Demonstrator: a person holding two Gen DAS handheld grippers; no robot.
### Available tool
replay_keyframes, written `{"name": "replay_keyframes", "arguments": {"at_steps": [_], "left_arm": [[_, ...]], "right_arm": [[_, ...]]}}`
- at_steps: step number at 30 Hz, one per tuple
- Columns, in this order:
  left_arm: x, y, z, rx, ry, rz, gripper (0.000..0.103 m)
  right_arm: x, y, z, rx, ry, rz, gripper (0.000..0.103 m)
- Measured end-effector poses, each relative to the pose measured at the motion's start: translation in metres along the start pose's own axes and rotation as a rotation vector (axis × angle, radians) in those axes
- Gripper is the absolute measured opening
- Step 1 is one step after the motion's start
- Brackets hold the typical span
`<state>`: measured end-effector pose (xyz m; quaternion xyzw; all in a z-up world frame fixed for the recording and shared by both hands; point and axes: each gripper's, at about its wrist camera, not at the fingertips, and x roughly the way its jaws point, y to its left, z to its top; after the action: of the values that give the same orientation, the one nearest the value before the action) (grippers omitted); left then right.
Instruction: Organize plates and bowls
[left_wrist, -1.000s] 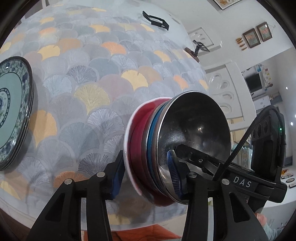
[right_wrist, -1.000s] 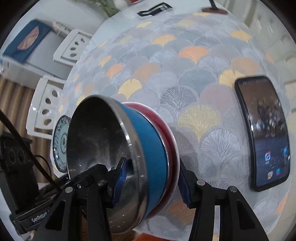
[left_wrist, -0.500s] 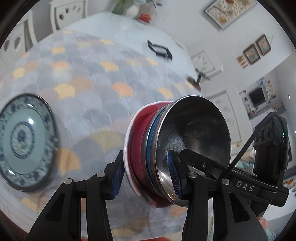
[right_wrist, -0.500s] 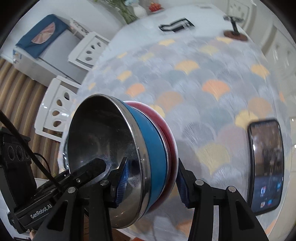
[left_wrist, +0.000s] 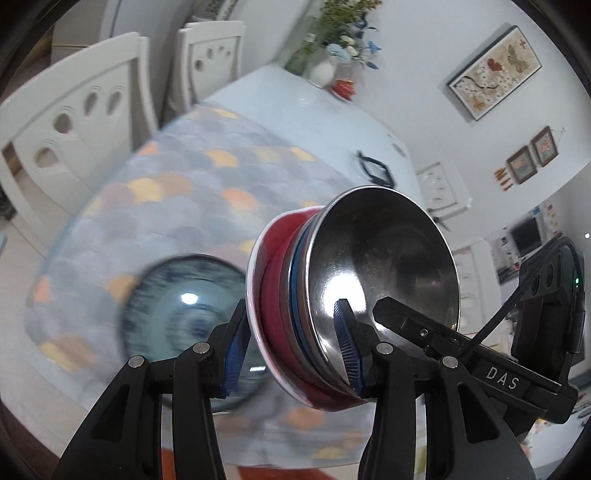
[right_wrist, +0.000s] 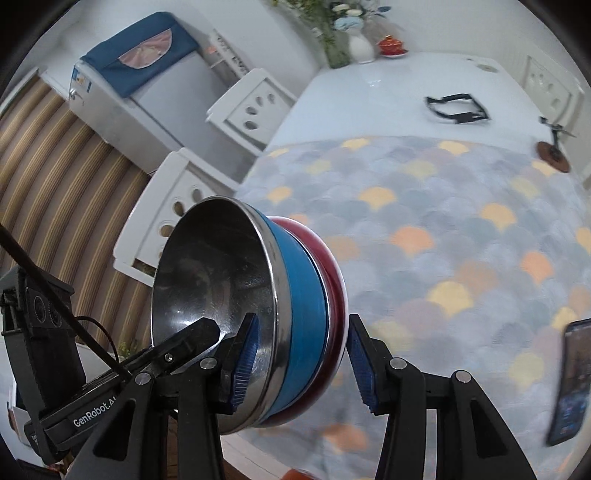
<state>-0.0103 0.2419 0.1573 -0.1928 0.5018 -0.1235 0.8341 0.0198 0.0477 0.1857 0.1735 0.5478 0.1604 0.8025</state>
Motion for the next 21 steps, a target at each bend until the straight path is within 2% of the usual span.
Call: {"name": "replay_keyframes", "arguments": {"at_steps": [3,9,13,21], "left_arm": [[-0.002,0.031,0.001,0.001,0.021,0.032,0.041],[0.018,0.081,-0.004,-0.017,0.116,0.043,0.041],[0.032,0.095,-0.009,-0.010,0.171,0.029,0.041],[0.037,0.104,-0.005,0.015,0.195,-0.021,0.041]], "right_arm": [[0.031,0.024,-0.005,0.001,0.044,0.015,0.047],[0.081,0.041,-0.027,0.030,0.123,-0.004,0.047],[0.100,0.040,-0.039,0.070,0.162,-0.048,0.047],[0.103,0.039,-0.041,0.120,0.149,-0.086,0.047]]}}
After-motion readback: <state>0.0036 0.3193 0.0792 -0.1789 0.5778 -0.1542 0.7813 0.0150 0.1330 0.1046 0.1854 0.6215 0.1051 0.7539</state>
